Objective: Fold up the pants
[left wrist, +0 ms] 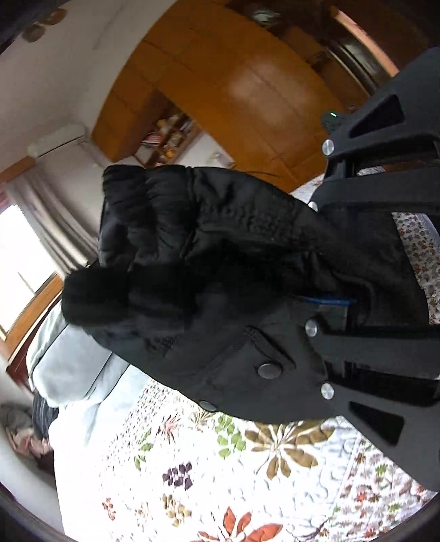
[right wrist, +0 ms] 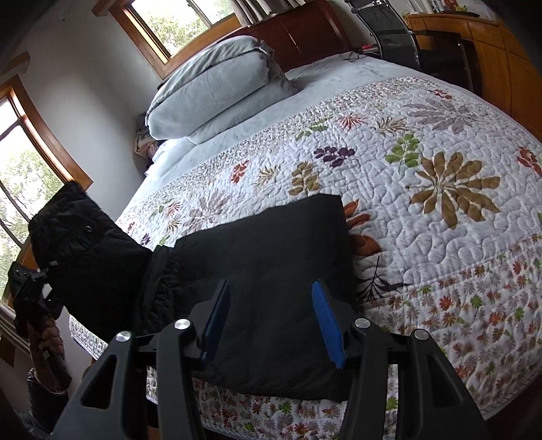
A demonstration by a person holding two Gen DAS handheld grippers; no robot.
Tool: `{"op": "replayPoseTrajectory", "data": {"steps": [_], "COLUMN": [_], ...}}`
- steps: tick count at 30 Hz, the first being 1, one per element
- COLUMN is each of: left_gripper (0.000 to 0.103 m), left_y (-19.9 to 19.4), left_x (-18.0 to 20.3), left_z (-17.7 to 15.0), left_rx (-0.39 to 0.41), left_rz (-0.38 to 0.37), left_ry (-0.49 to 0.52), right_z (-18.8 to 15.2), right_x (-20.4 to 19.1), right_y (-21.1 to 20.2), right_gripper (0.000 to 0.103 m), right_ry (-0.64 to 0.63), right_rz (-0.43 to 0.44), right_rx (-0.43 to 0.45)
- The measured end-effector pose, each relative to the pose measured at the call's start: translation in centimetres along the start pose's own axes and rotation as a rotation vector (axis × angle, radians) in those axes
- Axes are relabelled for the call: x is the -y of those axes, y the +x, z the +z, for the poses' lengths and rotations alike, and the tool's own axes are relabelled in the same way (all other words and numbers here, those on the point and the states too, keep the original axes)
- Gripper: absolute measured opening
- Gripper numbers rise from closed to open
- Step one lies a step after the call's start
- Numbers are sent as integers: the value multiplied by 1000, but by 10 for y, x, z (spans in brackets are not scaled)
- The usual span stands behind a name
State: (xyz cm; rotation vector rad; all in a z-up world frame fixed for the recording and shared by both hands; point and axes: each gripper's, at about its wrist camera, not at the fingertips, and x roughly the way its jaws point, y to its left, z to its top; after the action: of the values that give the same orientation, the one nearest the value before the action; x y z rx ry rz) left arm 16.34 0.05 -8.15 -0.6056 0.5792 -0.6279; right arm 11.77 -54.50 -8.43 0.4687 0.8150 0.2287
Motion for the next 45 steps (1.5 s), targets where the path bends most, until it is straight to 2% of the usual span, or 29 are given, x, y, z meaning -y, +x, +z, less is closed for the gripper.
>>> {"op": "replayPoseTrajectory", "data": {"steps": [3,11,17,20,22,25,30,31,35,42,44,45], "left_gripper": [22,23,27,28,31,35,38,38,40,49,60,63], "left_y": [0,44,72,87,97,110,113,113,119,121,121,120], "left_x": [2,22,34,38,41,47,59,58,54,59,60,60], "left_z": [-18,-50,-76,-91,-101,-120,-132,-134,-134,-133,-133,-133], "left_rx": [-30,-156,-250,-313,-350,-388,-400,-402,-405,-406,-414,-418], "left_rz": [3,42,77,116,143,183,214,214,214,212,197,191], "left_ry": [29,164,268,352,412,509,586,589,601,607,600,597], "right_z": [5,15,17,20,23,29,35,36,41,44,44,44], "right_x": [0,-15,-18,-21,-22,-25,-22,-21,-25,-56,-62,-64], "right_y": [-1,9,24,30,35,48,80,91,115,142,147,149], "right_gripper": [52,52,54,63,75,87,91,91,92,90,83,74], "right_ry": [16,-8,23,27,43,105,258,292,325,250,240,236], "right_rz": [46,102,162,174,195,285,401,404,411,383,366,367], "right_rx": [9,-11,-53,-76,-94,-151,-259,-299,-356,-420,-430,-435]}}
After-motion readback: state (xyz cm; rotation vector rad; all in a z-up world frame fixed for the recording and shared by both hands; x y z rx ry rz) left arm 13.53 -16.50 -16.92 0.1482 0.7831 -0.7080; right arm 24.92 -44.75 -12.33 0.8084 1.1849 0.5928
